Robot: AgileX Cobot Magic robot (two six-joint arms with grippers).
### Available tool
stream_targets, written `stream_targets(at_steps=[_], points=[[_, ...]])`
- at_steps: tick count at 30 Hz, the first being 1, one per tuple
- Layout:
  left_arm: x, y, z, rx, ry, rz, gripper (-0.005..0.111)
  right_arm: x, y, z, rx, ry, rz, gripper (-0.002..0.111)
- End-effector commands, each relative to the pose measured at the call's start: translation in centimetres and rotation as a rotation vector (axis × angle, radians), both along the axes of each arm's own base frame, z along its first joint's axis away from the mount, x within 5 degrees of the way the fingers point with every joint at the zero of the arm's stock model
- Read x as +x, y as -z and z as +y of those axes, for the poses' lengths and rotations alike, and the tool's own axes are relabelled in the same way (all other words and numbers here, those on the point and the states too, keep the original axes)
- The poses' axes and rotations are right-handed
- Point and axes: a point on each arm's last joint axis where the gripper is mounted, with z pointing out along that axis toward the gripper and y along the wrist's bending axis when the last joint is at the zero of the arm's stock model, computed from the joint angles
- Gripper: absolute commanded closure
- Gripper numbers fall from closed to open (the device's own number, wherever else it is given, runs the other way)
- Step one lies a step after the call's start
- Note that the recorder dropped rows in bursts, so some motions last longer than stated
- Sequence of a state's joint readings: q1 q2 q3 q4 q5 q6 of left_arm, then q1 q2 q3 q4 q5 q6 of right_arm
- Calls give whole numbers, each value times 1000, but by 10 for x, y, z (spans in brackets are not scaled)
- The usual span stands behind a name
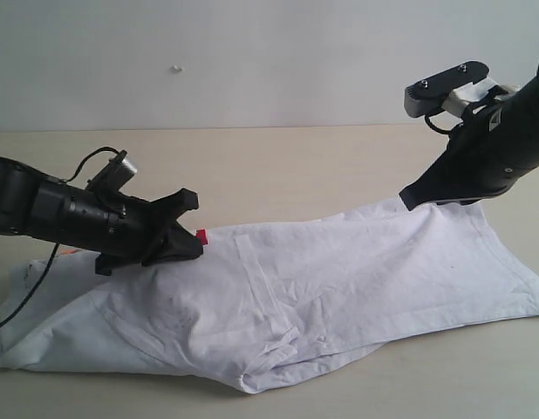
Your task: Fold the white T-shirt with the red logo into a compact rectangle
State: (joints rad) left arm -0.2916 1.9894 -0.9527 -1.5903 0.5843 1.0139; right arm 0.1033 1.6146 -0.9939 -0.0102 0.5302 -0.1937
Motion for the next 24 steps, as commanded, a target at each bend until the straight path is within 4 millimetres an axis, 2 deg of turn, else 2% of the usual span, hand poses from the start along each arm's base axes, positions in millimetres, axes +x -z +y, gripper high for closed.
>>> stream_targets(at_steps=[1,4,9,12,17,24], points=[[-2,-16,10,-78,98,-18,107,-2,-3,0,-9,-16,7,108],[-11,-28,13,-122,229,-17,107,-3,-2,0,-17,-28,18,108],[-27,-29,13,-127,382,54,107,-3,-2,0,-18,-30,20,108],[-32,-26,17,-68,439,86,107,-4,-2,0,-19,-30,32,108],[-29,-7,33,174,348,113,107,-5,-1,0,-18,-28,42,108],[-28,14,42,274,284,96,107,-5,-1,0,-17,-28,35,108]])
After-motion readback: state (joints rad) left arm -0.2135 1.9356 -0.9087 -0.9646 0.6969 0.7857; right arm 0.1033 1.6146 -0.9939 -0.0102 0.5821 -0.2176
